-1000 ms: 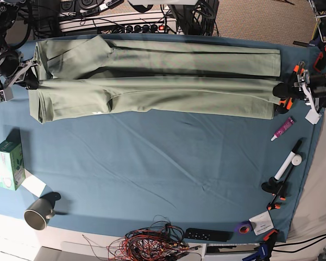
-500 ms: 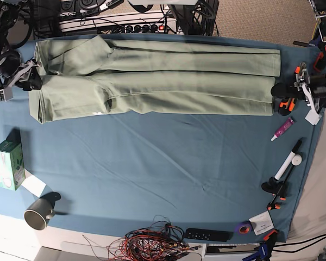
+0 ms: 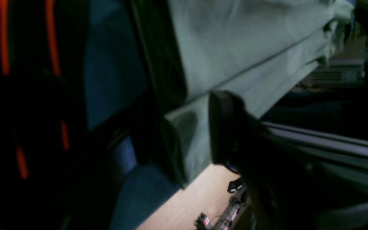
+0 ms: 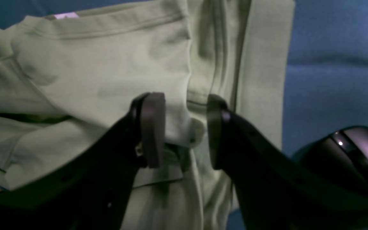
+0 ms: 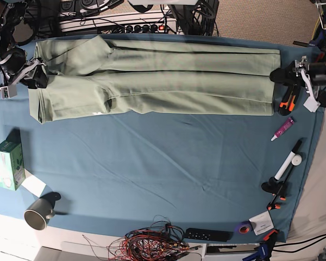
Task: Fold the T-shirt properly
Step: 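Lower the folded hem onto the shirt and hold both grippers at its ends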
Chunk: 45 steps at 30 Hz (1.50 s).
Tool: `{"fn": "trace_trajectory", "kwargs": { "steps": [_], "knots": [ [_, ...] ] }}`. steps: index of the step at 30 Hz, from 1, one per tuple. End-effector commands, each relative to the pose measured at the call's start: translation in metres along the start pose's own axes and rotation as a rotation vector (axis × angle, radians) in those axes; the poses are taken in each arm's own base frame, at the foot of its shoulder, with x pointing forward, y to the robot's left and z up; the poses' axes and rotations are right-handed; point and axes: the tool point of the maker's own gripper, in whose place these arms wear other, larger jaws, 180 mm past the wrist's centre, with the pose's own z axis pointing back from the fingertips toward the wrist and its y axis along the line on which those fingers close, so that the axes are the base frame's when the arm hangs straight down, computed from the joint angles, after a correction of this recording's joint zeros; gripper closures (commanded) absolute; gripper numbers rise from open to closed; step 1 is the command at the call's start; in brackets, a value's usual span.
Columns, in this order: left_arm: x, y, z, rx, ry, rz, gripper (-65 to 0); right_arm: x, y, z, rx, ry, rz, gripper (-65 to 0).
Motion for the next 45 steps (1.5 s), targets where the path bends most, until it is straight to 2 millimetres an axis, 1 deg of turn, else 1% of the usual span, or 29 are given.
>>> {"fn": "trace_trajectory", "kwargs": {
  "steps": [1, 3, 7, 10, 15, 18, 24, 29, 37, 41, 45],
  "knots": [
    [0.011, 0.001, 0.015, 0.020, -0.027, -0.029, -28.4, 0.018, -0.004, 0.006, -0.010, -0.046, 0.031, -22.4],
    [0.013, 0.003, 0.024, 0.037, -0.054, -0.028, -28.4, 0.018, -0.004, 0.006, -0.009, -0.048, 0.030, -22.4],
    [0.024, 0.011, 0.046, 0.079, -0.136, -0.020, -28.4, 0.019, -0.004, 0.006, -0.009, -0.053, 0.030, -22.4],
    [0.026, 0.014, 0.055, 0.096, -0.164, -0.013, -28.4, 0.020, -0.004, 0.006, -0.009, -0.060, 0.030, -22.4],
    [0.009, 0.015, 0.050, 0.091, -0.142, 0.019, -28.4, 0.022, -0.004, 0.006, -0.009, -0.068, 0.030, -22.4],
    [0.005, 0.018, 0.049, 0.106, -0.142, 0.041, -28.4, 0.022, -0.004, 0.006, -0.008, -0.071, 0.030, -22.4],
    [0.005, 0.019, 0.046, 0.105, -0.151, 0.054, -28.4, 0.022, -0.003, 0.006, -0.008, -0.072, 0.030, -22.4],
    [-0.001, 0.021, 0.034, 0.122, -0.123, 0.077, -28.3, 0.022, -0.003, 0.006, -0.008, -0.071, 0.030, -22.4],
    [0.000, 0.022, 0.034, 0.132, -0.121, 0.087, -28.1, 0.022, -0.003, 0.006, -0.008, -0.072, 0.031, -22.4],
    [0.000, 0.016, 0.027, 0.120, -0.112, 0.070, -28.2, 0.022, -0.003, 0.006, -0.008, -0.072, 0.031, -22.4],
    [-0.005, 0.001, 0.008, 0.081, -0.052, 0.026, -28.2, 0.023, -0.003, 0.005, -0.008, -0.071, 0.032, -22.4]
  ]
}}
